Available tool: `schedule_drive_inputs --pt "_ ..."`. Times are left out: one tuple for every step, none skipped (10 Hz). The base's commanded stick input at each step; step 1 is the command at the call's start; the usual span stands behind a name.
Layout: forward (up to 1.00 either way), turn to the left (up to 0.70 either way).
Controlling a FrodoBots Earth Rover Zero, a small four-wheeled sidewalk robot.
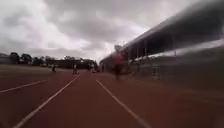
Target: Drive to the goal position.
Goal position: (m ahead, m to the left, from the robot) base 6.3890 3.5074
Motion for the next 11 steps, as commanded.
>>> schedule_drive_inputs --pt "1.0 -0.01" --pt "1.0 -0.01" --pt "1.0 0.2" --pt "1.0 0.38" --pt "1.0 0.34" --pt "1.0 0.29" --pt "1.0 0.21" --pt "1.0 0.12" --pt "1.0 0.04" --pt "1.0 -0.01" --pt "1.0 -0.01"
